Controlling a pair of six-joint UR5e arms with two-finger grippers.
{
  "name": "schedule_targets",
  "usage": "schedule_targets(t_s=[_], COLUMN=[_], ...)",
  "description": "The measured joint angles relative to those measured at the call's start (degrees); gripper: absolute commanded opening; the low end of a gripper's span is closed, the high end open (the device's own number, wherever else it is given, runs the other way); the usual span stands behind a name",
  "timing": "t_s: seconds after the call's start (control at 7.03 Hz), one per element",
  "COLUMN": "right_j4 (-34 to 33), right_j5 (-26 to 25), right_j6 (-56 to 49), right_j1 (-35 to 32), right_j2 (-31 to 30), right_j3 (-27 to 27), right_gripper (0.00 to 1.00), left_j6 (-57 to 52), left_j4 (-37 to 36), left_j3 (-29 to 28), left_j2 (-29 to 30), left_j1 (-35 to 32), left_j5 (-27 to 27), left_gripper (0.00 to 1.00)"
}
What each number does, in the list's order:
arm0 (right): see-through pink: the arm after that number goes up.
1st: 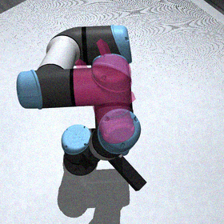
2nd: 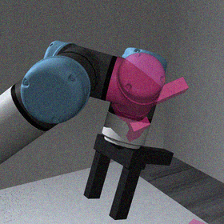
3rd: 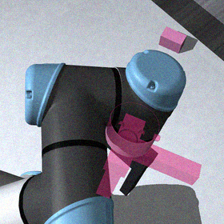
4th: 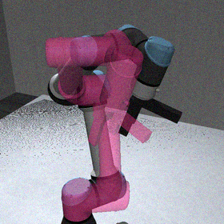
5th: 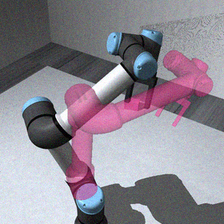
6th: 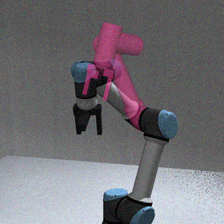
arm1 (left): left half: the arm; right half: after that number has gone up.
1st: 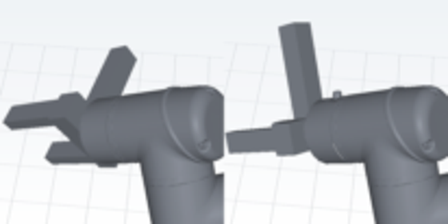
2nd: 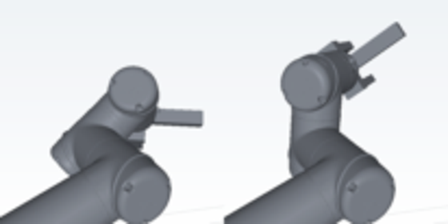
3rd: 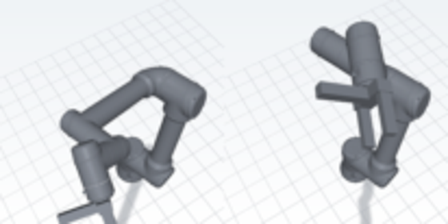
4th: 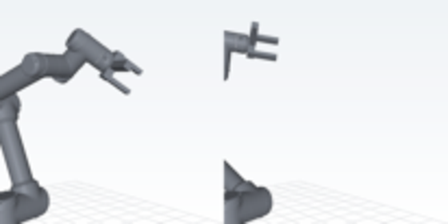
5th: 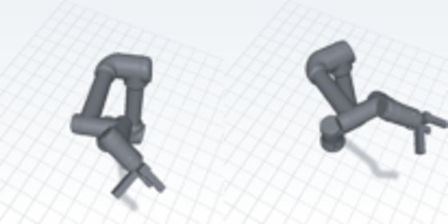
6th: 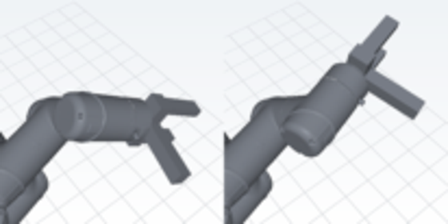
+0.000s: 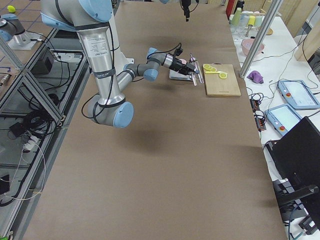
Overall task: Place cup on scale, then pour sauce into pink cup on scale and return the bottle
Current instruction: 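Lift the sauce bottle with the right gripper toward the pink cup, then tilt the bottle spout over the pink cup with the right gripper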
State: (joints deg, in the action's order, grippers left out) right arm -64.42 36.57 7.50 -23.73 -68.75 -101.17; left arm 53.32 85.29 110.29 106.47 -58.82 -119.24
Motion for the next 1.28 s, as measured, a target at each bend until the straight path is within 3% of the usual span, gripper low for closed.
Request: schedule_targets(t_s=[0.57,1.28], right_j4=[-0.1,-0.1], right_j5=[-9.8,-15.7], right_j6=[-7.8,-14.1], right_j1=[4.2,5.6], right_j2=[4.3,5.2], right_j3=[4.9,10.0], right_gripper=[0.05,0.05], left_j6=[-10.9,-12.8], left_j4=[-0.2,0.2], left_j3=[-4.9,-6.8], left_j2=[1.3,1.2], left_j1=[-5.7,-7.9], left_j5=[-0.3,0.0], left_gripper=[0.99,0.99])
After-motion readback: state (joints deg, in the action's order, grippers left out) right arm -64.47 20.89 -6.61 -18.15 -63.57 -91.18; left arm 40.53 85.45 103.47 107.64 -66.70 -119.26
